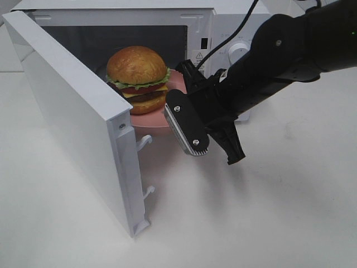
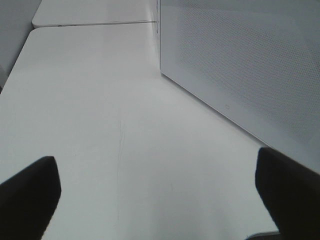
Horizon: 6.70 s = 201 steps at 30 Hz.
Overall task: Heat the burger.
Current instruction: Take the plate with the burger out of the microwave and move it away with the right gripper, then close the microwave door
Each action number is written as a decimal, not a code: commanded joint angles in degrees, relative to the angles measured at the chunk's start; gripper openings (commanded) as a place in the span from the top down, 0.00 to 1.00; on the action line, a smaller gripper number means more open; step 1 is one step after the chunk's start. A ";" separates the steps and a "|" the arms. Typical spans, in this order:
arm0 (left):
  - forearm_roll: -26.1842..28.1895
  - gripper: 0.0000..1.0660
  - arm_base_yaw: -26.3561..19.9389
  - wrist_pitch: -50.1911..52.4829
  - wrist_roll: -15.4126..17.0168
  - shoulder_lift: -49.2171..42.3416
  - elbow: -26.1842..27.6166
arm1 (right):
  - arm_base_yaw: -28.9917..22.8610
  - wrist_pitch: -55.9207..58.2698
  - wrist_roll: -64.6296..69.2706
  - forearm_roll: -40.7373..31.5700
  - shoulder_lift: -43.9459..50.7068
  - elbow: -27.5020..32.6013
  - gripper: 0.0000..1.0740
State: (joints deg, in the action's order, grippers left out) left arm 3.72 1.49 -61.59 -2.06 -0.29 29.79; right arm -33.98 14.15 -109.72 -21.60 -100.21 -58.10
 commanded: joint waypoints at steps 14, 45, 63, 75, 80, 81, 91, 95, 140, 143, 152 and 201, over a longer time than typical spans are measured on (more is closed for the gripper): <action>0.40 0.08 -0.29 0.40 0.06 -0.40 -0.23 | 0.46 -5.67 1.20 -1.15 15.41 12.61 1.00; 0.40 0.08 -0.29 0.40 0.06 -0.40 -0.23 | 0.46 6.02 35.01 29.51 45.61 28.71 1.00; 0.40 0.08 -0.29 0.40 0.06 -0.40 -0.23 | 0.46 17.36 74.08 54.20 48.93 29.74 1.00; 0.40 0.08 -0.29 0.40 0.06 -0.40 -0.23 | 0.46 27.16 96.43 63.14 48.93 29.91 1.00; 0.40 0.08 -0.29 0.40 0.06 -0.40 -0.23 | 0.46 31.23 105.31 66.63 48.87 29.91 1.00; 0.40 0.08 -0.29 0.40 0.06 -0.40 -0.23 | 0.46 32.83 108.17 67.78 48.76 29.91 1.00; 0.40 0.08 -0.29 0.40 0.06 -0.40 -0.23 | 0.46 38.39 120.09 70.82 42.69 29.85 1.00; 0.40 0.08 -0.29 0.40 0.06 -0.40 -0.23 | 0.46 38.33 128.74 71.56 38.10 29.79 1.00; 0.40 0.08 -0.29 0.40 0.06 -0.40 -0.23 | 0.46 31.86 171.94 79.41 4.07 26.93 0.97; 0.40 0.08 -0.29 0.40 0.06 -0.40 -0.23 | 0.46 31.86 173.66 79.70 1.78 26.93 0.96; 0.40 0.08 -0.29 0.40 0.06 -0.40 -0.23 | 0.46 31.80 179.16 81.65 -2.81 25.78 0.95; 0.40 0.08 -0.29 0.40 0.06 -0.40 -0.23 | 0.46 26.99 149.26 55.41 15.70 21.54 0.58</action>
State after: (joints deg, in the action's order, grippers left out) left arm 3.72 1.49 -61.59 -2.06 -0.29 29.79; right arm -33.80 41.08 41.71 34.49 -85.14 -36.50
